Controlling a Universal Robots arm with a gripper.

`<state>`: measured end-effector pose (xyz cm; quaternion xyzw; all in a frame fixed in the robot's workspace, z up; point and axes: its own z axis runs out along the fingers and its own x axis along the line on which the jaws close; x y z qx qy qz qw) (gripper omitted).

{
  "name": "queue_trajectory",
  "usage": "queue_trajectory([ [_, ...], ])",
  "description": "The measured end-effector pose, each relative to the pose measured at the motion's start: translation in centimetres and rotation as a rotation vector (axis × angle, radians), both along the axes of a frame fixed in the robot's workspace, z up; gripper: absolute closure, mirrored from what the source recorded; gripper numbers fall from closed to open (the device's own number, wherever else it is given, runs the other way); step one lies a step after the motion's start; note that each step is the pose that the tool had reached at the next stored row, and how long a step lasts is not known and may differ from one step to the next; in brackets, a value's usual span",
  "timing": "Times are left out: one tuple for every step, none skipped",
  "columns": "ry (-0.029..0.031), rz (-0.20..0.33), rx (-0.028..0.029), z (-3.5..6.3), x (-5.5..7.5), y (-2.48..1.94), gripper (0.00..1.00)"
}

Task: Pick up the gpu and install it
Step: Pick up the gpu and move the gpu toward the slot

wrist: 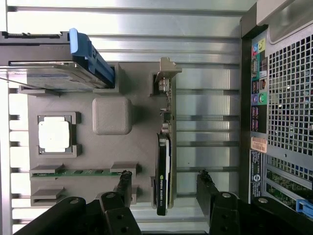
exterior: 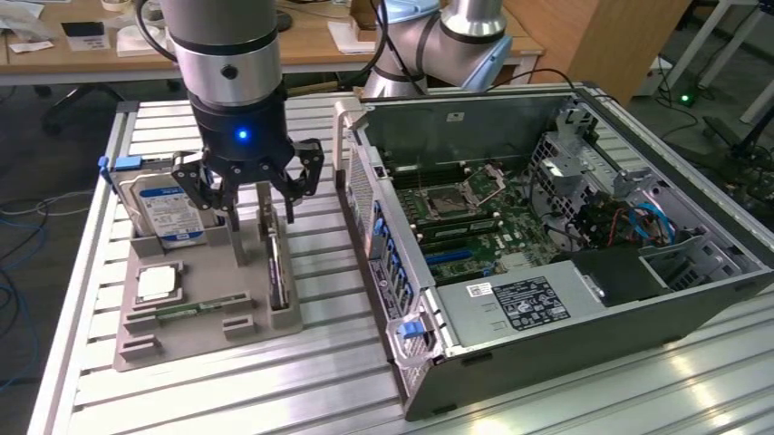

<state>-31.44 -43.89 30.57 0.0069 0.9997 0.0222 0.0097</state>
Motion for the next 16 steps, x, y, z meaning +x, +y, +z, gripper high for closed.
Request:
queue_trajectory([
  [0.0, 0.001, 0.0, 0.0, 0.0, 0.0, 0.35],
  [0.0, 0.006, -0.0001, 0.0, 0.0, 0.0, 0.35],
  [0.0002, 0.019, -0.0001, 0.0, -0.01, 0.0, 0.35],
  [0.0002, 0.037, -0.0001, 0.0, -0.01, 0.0, 0.35],
  [0.0001, 0.041, -0.0002, 0.0, -0.01, 0.0, 0.35],
  [0.0001, 0.041, -0.0001, -0.01, -0.01, 0.0, 0.35],
  [0.0, 0.042, 0.0, -0.01, 0.0, 0.0, 0.35],
  [0.0, 0.042, 0.0, -0.01, 0.0, 0.0, 0.35],
  [0.0001, 0.042, 0.0, -0.01, 0.0, 0.0, 0.35],
  [0.0, 0.042, 0.0, -0.01, 0.0, 0.0, 0.35],
  [-0.0003, 0.042, 0.0003, -0.09, 0.0, 0.0, 0.35],
  [-0.0004, 0.042, 0.0004, -0.28, 0.01, 0.0, 0.35],
  [-0.0001, 0.042, 0.0001, -0.43, 0.0, 0.0, 0.35],
  [0.0001, 0.042, 0.0, -0.57, 0.0, 0.0, 0.35],
  [0.0, 0.042, 0.0, -0.58, 0.0, 0.0, 0.35],
  [0.0001, 0.042, 0.0, -0.58, 0.0, 0.0, 0.35],
])
